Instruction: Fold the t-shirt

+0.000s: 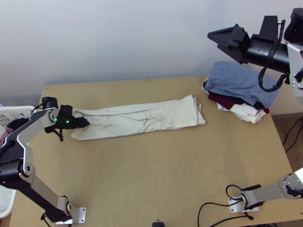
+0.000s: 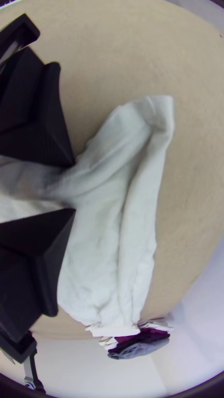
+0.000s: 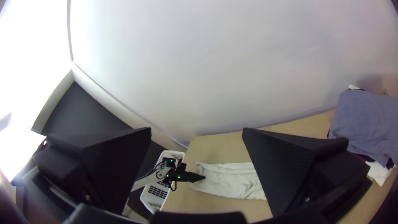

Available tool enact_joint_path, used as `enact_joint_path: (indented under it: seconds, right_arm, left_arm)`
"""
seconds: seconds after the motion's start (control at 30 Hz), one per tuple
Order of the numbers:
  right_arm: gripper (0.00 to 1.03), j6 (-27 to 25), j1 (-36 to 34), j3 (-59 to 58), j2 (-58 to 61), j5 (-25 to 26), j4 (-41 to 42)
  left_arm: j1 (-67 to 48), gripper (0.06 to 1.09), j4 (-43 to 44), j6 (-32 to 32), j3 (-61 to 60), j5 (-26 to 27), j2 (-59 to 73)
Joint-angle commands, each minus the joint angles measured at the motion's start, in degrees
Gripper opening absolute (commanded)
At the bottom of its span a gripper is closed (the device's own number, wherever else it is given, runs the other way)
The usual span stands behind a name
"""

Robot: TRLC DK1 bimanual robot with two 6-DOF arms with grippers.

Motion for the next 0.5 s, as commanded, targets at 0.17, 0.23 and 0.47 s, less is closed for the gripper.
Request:
enact_joint_path:
  seconds: [0.17, 0.23, 0.47]
  right_arm:
    - [0.99, 1.2, -0.7, 4.8, 1.1, -0.8, -0.7]
    - [0.99, 0.8, -1.2, 4.6, 1.1, -0.8, -0.8]
    - [0.99, -1.0, -3.7, 3.4, 1.2, -0.8, -1.6]
  left_arm:
    - [-0.5, 0.1, 1.2, -3.2, -1.8, 0.1, -4.1]
    - [1.6, 0.1, 0.6, -3.0, -1.6, 0.2, -5.8]
    - [7.6, 0.1, -6.7, 2.2, -1.2, 0.8, -15.9]
